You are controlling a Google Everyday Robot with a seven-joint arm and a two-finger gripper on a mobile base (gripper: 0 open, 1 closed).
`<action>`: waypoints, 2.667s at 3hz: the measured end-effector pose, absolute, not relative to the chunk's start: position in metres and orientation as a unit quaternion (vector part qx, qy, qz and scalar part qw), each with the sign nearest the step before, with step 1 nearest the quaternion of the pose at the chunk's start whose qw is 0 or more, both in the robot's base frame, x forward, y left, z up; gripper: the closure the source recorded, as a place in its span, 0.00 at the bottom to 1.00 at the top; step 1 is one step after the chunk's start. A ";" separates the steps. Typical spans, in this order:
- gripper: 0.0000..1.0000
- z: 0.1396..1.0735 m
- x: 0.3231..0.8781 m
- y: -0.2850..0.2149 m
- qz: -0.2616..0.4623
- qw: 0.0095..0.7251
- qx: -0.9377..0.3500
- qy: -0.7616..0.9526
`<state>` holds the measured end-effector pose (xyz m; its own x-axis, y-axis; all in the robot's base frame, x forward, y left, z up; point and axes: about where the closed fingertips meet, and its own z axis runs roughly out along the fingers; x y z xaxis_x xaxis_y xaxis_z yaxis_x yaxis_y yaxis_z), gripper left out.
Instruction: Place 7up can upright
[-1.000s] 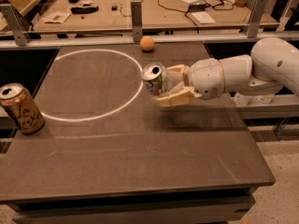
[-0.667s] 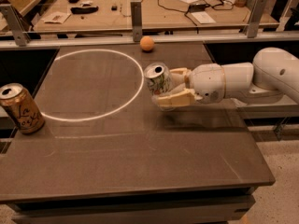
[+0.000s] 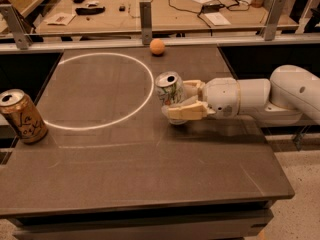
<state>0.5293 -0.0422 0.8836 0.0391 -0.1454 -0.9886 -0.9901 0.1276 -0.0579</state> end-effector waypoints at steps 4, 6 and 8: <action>1.00 0.868 0.514 -0.031 0.433 0.553 -0.475 0.530; 0.59 0.868 0.514 -0.030 0.426 0.555 -0.482 0.527; 0.13 0.872 0.518 -0.035 0.412 0.558 -0.493 0.526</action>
Offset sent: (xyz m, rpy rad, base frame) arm -0.0122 0.0053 -0.0138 0.1471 -0.0401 -0.0579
